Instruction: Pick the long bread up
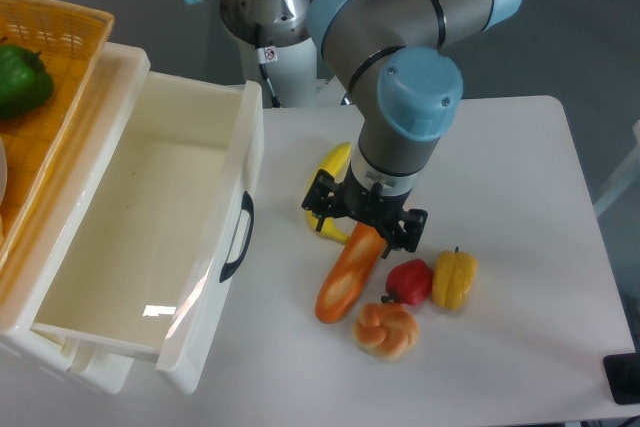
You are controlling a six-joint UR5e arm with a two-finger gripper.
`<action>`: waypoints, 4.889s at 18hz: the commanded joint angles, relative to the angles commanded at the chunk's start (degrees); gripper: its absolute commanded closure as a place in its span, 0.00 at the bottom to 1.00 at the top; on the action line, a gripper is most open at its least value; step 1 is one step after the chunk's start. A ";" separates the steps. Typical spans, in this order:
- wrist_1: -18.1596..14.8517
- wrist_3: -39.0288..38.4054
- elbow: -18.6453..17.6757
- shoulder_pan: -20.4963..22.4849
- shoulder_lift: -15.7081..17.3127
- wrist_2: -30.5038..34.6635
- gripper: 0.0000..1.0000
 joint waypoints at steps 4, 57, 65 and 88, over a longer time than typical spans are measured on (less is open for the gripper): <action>-0.35 4.93 -0.09 1.23 0.17 0.97 0.00; 17.04 4.84 -19.69 -0.09 -5.01 13.19 0.00; 19.25 4.84 -19.78 0.00 -7.03 11.60 0.00; 19.25 1.50 -17.58 -0.79 -8.70 12.22 0.77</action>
